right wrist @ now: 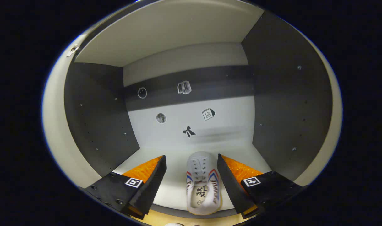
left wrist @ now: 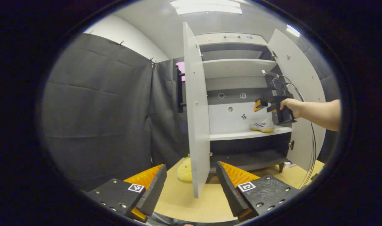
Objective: Grab one shoe with the right hand and put it into the shoe cabinet, grab the other shoe with the left hand and put it into the shoe cabinet; then close the right door with the right hand and the left door with the left hand.
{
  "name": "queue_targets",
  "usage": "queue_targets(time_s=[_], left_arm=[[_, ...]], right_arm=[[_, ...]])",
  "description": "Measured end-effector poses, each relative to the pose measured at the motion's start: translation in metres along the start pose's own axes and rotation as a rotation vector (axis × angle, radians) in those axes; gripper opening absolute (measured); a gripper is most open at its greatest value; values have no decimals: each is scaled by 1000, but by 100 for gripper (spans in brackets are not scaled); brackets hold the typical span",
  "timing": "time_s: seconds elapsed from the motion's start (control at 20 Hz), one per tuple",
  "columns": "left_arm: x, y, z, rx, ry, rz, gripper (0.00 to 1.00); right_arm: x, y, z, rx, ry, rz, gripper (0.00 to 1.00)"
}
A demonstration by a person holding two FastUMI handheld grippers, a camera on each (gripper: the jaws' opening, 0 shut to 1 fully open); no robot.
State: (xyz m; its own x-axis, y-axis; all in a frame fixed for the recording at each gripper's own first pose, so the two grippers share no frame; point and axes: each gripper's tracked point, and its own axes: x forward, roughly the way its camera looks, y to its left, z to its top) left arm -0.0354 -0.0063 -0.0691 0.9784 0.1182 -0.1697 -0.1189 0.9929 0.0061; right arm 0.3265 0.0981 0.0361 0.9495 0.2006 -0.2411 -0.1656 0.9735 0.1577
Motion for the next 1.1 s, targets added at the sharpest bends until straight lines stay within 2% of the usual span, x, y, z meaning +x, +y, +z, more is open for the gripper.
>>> queue_targets(time_s=[0.25,0.5,0.7,0.85,1.05,1.1], left_arm=[[23,-38,-13,-26,38,-138,92],[51,-77,-43,-24,102,-261,92],[68,-100,-86,-16,182,-325,92],[82,-117,-129,7,248,-358,92],[92,-141,-185,18,360,-415,92],[94,-146,-198,20,389,-427,92]], right_arm=[[-81,-6,12,-68,-114,10,98],[-154,-15,0,-99,-166,-12,98],[-200,-28,-20,-98,-167,-39,98],[-231,-42,-32,-147,-202,-84,98],[-261,-47,-58,-147,-177,-113,98],[-267,-48,-62,-144,-172,-115,93]])
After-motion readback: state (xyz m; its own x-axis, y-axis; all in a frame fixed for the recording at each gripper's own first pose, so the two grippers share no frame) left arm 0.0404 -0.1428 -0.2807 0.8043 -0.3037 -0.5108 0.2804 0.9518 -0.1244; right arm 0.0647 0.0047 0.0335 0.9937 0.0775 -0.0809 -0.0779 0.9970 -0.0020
